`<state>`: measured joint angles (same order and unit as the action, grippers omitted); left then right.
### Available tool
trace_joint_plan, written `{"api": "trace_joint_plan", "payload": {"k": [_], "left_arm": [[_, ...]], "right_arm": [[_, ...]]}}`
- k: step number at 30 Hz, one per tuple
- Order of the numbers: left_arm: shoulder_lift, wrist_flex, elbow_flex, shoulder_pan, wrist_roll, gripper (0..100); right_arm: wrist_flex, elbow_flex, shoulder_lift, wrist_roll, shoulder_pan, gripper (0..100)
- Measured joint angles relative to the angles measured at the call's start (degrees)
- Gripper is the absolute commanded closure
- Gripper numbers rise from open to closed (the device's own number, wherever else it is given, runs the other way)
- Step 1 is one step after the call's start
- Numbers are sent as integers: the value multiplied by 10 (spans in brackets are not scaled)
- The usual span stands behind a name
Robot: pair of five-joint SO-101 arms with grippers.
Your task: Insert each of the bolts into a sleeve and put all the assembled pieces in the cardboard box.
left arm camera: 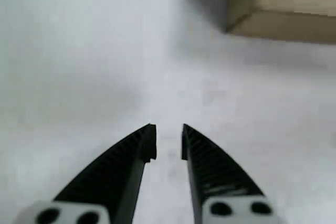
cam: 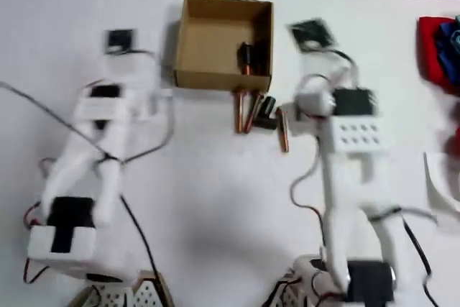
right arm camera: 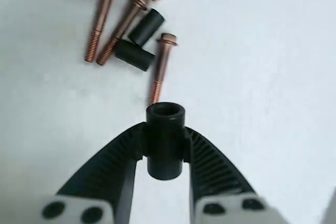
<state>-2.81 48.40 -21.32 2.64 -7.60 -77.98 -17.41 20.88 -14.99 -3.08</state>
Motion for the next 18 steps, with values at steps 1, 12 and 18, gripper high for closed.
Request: {"api": "trace_joint_plan", "payload": {"k": [1,12,18], "left_arm": [[0,0,11,-30,-21,757],[-4,-63,33,-193,-149,751],[-76,-185,43,-164,-261,751]], "right_arm": [[0,-18,18,0,20,976],[0,-120,138,-4,190,976],[0,-150,165,-4,212,976]]}}
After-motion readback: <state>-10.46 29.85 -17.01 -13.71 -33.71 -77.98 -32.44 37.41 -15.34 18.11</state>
